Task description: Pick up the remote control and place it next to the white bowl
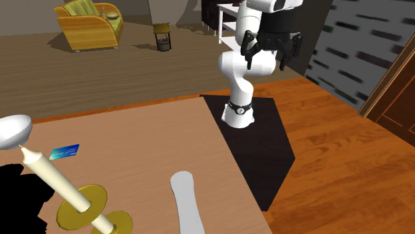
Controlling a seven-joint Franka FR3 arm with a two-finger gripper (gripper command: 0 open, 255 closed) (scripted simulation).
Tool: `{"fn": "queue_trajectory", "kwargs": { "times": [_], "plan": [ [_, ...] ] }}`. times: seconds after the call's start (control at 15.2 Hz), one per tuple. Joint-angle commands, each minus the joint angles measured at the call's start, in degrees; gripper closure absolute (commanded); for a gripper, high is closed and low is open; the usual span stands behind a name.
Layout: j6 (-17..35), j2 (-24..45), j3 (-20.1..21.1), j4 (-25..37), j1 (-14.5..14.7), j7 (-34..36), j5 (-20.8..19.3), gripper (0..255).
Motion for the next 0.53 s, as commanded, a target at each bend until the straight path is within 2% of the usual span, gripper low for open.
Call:
{"fn": "queue_trajectory", "kwargs": {
  "times": [0.0, 0.46],
  "plan": [
    [0.0, 0.0, 0.0, 0.0, 0.0, 0.0, 0.0, 0],
    [12.22, 8.24, -5.27, -2.63, -0.75, -8.84, -4.6, 0]
  ]
}}
